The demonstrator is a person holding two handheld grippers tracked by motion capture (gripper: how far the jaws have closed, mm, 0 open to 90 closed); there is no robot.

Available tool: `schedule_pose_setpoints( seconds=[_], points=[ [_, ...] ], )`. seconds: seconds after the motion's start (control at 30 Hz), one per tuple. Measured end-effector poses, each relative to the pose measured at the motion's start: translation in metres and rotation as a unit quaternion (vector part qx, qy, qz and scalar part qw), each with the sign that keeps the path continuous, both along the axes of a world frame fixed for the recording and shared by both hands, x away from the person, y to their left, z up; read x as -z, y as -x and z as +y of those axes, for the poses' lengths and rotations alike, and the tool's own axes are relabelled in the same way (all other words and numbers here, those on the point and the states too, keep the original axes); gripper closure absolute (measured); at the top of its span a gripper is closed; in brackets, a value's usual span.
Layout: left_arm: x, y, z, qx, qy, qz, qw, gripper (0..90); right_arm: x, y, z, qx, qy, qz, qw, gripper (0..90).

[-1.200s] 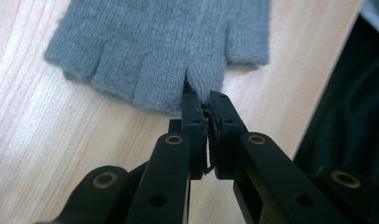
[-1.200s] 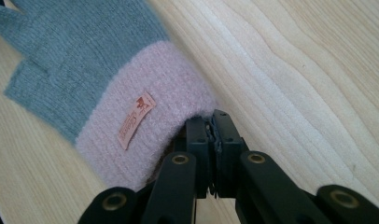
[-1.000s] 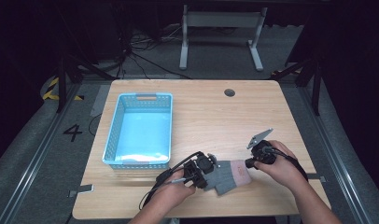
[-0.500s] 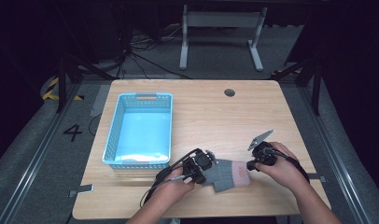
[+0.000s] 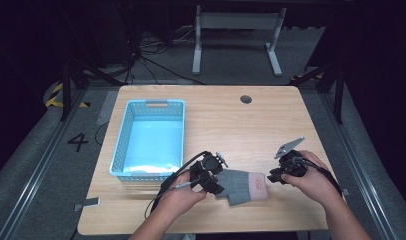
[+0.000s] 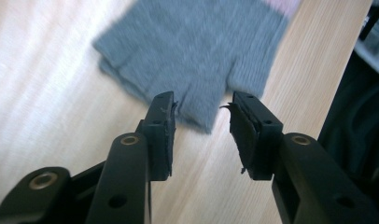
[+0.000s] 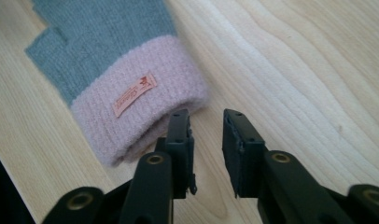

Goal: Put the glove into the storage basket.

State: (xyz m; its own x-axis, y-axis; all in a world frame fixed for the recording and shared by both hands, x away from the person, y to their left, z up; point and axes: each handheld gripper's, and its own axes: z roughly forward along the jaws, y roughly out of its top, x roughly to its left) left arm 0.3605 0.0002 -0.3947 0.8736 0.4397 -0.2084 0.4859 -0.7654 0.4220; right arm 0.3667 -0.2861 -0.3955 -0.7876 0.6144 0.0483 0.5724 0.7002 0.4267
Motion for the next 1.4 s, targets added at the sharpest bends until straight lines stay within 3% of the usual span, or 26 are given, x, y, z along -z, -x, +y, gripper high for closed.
schedule_pose_setpoints(
  seconds=[0.1, 0.27, 0.47, 0.73, 1.13, 1.4],
  points=[
    [-0.005, -0.001, 0.0, -0.01, 0.015, -0.015, 0.9997, 57.6, -0.001, 0.001, -0.005, 0.01, -0.005, -0.001, 0.9999, 70.9],
    [-0.012, -0.001, -0.002, -0.035, 0.051, -0.041, 0.9972, 50.7, -0.002, 0.002, -0.013, 0.028, -0.013, -0.004, 0.9995, 68.9],
    [-0.009, -0.002, -0.016, -0.045, 0.071, -0.05, 0.9953, 38.6, -0.004, 0.004, -0.025, 0.052, -0.021, -0.009, 0.9984, 68.0],
    [0.001, -0.005, -0.037, -0.046, 0.056, -0.063, 0.9954, 26.9, -0.006, 0.01, -0.038, 0.076, -0.031, -0.014, 0.9966, 67.1],
    [0.024, -0.003, -0.057, -0.026, 0.031, -0.061, 0.9973, 23.4, -0.006, 0.012, -0.044, 0.087, -0.036, -0.015, 0.9954, 66.6],
    [0.042, -0.001, -0.07, -0.018, -0.011, -0.074, 0.997, 17.3, -0.006, 0.011, -0.04, 0.081, -0.04, -0.011, 0.9958, 64.8]
  ],
)
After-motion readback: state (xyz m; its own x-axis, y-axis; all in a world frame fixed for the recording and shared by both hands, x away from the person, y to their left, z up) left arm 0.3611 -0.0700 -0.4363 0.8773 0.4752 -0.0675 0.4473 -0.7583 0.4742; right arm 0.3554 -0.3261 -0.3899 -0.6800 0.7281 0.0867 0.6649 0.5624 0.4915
